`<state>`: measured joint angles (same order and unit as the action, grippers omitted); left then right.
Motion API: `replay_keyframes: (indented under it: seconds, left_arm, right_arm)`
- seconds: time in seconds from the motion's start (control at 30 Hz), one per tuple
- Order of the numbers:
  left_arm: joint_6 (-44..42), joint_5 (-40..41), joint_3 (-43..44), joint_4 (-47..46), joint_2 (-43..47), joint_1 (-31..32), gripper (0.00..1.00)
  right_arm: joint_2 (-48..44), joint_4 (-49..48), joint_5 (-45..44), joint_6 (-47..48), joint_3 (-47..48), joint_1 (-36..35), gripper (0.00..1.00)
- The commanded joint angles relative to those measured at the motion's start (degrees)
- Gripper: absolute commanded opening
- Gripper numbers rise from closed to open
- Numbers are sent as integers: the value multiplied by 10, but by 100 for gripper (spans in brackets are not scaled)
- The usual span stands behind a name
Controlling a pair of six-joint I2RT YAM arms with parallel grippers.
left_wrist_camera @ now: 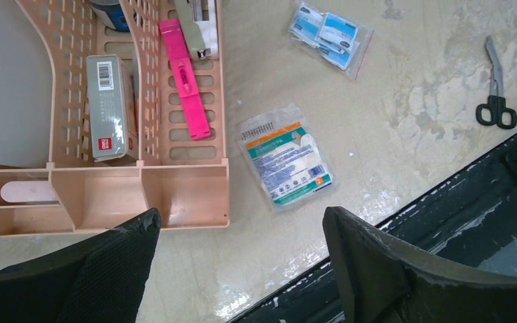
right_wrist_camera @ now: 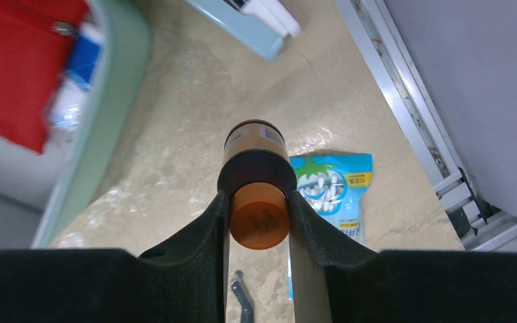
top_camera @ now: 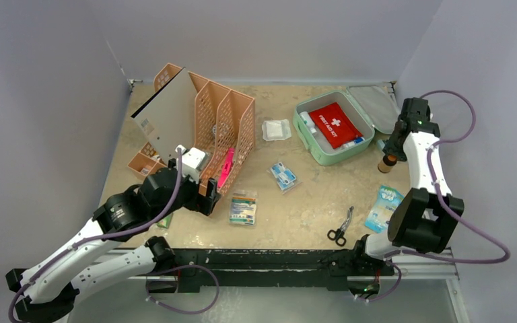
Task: Organize the medicine kit
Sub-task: Pick up the pill bottle at the center of the board, then place the pill bottle in the medicine box.
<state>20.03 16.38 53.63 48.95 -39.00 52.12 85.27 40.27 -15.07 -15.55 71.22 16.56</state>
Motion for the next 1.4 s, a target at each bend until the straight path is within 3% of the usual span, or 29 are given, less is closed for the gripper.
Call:
replay_keyframes:
  seconds: [0.0,0.27,0.6,1.0,1.37]
  left_arm:
    - [31,-22,16,-22,8,-2,88]
    - [36,-27,28,-26,7,-2,88]
    - [42,-17,26,2,27,-2,88]
    - [50,4,35,34,49,-2,88]
    - [64,4,37,36,41,-2,88]
  right_arm:
    - [-55,40,25,-7,57,-35,0]
    - [-95,21,100,-21,105,-87,0]
    - [-75,-247,236,-28,5,-136,0]
    - [-7,-388,226,-20,-60,-189,0]
    - [32,-426,211,-31,-94,-205,2]
